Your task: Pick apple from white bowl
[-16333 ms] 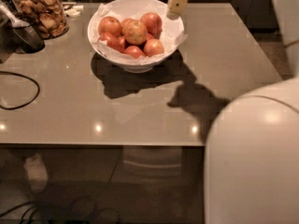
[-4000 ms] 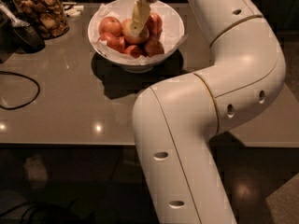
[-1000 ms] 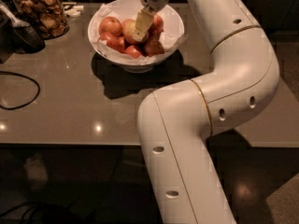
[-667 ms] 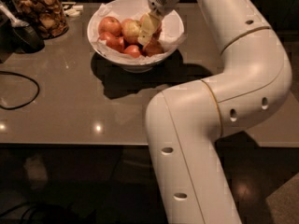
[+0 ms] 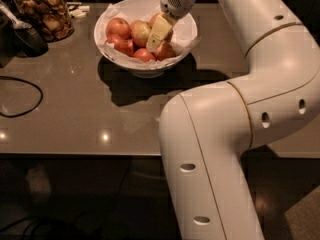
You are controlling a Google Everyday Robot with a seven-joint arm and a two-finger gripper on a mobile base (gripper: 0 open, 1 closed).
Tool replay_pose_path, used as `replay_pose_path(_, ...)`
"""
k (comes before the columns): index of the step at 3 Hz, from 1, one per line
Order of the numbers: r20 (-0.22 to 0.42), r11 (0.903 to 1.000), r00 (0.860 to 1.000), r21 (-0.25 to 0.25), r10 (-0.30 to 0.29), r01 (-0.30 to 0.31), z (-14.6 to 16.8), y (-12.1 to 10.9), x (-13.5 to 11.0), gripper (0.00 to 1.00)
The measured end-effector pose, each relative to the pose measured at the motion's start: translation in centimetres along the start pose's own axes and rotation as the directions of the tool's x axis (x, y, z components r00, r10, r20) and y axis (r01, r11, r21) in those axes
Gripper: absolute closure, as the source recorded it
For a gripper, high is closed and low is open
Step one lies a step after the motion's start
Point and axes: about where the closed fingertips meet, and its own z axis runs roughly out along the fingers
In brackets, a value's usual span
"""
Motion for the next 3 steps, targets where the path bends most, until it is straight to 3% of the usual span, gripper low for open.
replay_pose_path(1, 0.008, 1.0000, 1.000, 0.007, 0.004, -0.004, 0.4, -0.3, -0.2, 0.00)
replay_pose_path(3, 0.056, 0.9979, 0.997, 0.049, -0.046, 0.043, -2.9, 1.4, -2.4, 0.00)
